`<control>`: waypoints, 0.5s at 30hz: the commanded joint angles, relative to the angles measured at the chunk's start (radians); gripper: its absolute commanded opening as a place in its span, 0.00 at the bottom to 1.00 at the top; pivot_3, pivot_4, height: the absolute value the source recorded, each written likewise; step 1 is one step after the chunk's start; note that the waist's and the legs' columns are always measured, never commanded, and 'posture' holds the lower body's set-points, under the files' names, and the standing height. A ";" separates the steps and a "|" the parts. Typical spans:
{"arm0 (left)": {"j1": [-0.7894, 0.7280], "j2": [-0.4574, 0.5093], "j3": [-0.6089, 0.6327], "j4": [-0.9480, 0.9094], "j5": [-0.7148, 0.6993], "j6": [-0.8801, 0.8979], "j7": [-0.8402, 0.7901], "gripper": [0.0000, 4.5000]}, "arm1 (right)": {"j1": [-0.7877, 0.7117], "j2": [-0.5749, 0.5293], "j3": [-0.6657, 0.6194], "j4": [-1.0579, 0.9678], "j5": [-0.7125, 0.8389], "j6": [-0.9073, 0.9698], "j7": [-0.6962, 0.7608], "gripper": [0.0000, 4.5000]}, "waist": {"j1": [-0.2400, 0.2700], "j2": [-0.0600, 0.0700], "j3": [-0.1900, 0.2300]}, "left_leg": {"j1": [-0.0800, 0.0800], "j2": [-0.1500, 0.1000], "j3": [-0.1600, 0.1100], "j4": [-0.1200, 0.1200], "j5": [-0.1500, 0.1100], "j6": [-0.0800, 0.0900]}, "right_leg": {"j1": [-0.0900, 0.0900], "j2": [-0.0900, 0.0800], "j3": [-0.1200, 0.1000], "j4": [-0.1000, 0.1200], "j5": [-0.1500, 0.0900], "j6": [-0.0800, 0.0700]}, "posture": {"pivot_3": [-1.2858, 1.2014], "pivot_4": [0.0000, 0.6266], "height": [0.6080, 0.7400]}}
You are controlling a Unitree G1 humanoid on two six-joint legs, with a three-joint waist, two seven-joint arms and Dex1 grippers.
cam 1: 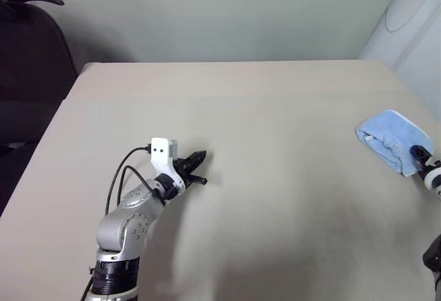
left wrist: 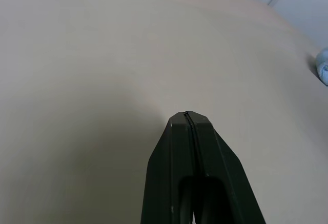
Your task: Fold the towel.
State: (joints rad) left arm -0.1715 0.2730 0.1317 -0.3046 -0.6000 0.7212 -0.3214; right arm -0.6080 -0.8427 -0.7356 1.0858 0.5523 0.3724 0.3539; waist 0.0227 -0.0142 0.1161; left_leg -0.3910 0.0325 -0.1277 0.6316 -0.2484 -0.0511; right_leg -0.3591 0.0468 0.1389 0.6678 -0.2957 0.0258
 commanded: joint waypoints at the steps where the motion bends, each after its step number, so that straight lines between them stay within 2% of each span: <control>1: -0.003 -0.003 -0.012 0.001 0.011 -0.022 -0.012 0.00 | 0.014 -0.038 -0.052 -0.100 0.041 -0.030 0.004 0.99 | -0.001 0.000 0.000 | 0.000 0.000 0.000 0.000 0.000 0.000 | 0.000 0.000 0.000 0.000 0.000 0.000 | 0.52 0.24 1.00; 6: -0.047 -0.007 0.007 0.074 0.056 -0.070 0.014 0.00 | 0.057 0.008 -0.009 -0.306 0.012 -0.124 0.048 0.99 | -0.002 0.000 0.000 | 0.000 0.000 0.001 0.000 0.000 0.001 | 0.000 0.000 0.001 0.000 0.000 0.000 | 0.52 0.24 1.00; 10: -0.086 0.016 0.006 0.147 0.148 -0.163 0.029 0.00 | 0.128 0.112 0.164 -0.645 -0.014 -0.155 0.176 0.99 | -0.018 0.000 0.000 | 0.001 0.000 0.001 0.002 -0.001 0.002 | 0.000 0.001 0.001 0.000 0.000 0.000 | 0.52 0.24 1.00; 13: -0.095 0.035 0.000 0.175 0.197 -0.222 0.016 0.00 | 0.200 0.186 0.385 -0.866 -0.069 -0.151 0.282 0.99 | -0.023 0.000 0.000 | 0.001 0.000 0.000 0.004 -0.002 0.003 | 0.001 0.001 0.000 0.000 0.000 0.000 | 0.52 0.24 1.00; 15: -0.091 0.050 -0.009 0.184 0.227 -0.253 0.008 0.00 | 0.216 0.255 0.510 -0.943 -0.097 -0.149 0.322 0.99 | -0.024 0.000 0.000 | 0.001 0.000 0.000 0.005 -0.002 0.003 | 0.001 0.002 0.000 0.000 0.000 0.001 | 0.52 0.24 1.00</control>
State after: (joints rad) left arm -0.2561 0.3103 0.1228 -0.1110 -0.3994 0.5166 -0.3027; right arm -0.3983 -0.6099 -0.3104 0.2284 0.4785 0.2313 0.6294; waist -0.0016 -0.0142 0.1161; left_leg -0.3900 0.0326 -0.1287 0.6370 -0.2501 -0.0481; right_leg -0.3580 0.0484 0.1388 0.6680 -0.2959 0.0264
